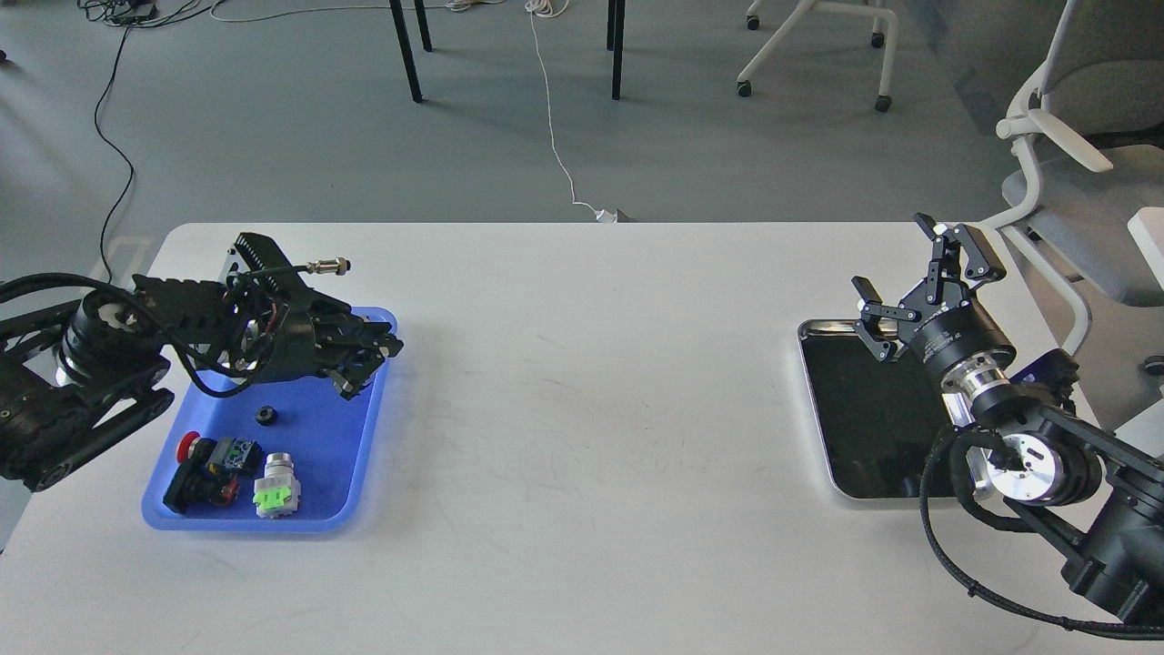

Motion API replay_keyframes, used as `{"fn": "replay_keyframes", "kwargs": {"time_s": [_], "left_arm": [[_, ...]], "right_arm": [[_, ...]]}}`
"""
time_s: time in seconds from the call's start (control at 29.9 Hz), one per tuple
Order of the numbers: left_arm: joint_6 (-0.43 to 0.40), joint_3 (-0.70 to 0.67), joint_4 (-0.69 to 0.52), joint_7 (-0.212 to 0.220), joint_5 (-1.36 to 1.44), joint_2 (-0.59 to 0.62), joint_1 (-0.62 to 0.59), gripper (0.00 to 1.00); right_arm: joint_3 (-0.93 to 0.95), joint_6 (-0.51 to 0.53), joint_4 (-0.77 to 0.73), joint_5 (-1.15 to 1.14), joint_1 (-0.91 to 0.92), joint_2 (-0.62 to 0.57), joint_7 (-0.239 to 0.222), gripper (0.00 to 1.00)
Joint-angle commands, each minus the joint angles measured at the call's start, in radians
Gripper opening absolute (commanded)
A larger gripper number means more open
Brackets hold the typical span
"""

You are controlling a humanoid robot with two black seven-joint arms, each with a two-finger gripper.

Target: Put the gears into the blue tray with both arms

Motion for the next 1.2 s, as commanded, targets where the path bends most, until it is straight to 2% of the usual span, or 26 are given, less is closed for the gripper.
{"fn": "replay_keyframes", "kwargs": {"time_s": [0.0, 0.5, 0.7, 0.77, 0.87, 0.94, 0.97, 1.17], "left_arm": [[-0.001, -0.027, 0.004, 0.0, 0.0, 0.02, 0.071, 0.22], [-0.001, -0.026, 0.071, 0.0, 0.0, 0.032, 0.092, 0.25], [-0.001, -0.026, 0.079, 0.0, 0.0, 0.034, 0.095, 0.3], [0.0, -0.026, 0.091, 0.0, 0.0, 0.034, 0.098, 0.37], [0.003, -0.028, 0.097, 0.0, 0.0, 0.035, 0.098, 0.54], [0.007, -0.029, 0.097, 0.0, 0.0, 0.037, 0.098, 0.73], [0.007, -0.032, 0.097, 0.0, 0.0, 0.043, 0.097, 0.79], [0.005, -0.118, 0.039, 0.0, 0.0, 0.066, 0.089, 0.83]], "right_arm": [[-0.002, 0.0, 0.0, 0.0, 0.002, 0.003, 0.0, 0.99], [-0.002, 0.0, 0.001, 0.0, 0.002, 0.003, 0.0, 0.99], [-0.002, 0.0, 0.001, 0.0, 0.001, 0.003, 0.0, 0.99], [-0.002, 0.0, 0.003, 0.0, 0.001, 0.003, 0.0, 0.99], [-0.002, 0.0, 0.003, -0.002, 0.001, 0.003, 0.0, 0.99], [-0.002, 0.0, 0.003, -0.002, 0.001, 0.003, 0.0, 0.99], [-0.002, 0.0, 0.003, -0.002, 0.001, 0.003, 0.0, 0.99], [-0.002, 0.0, 0.003, -0.002, 0.001, 0.003, 0.0, 0.99]]}}
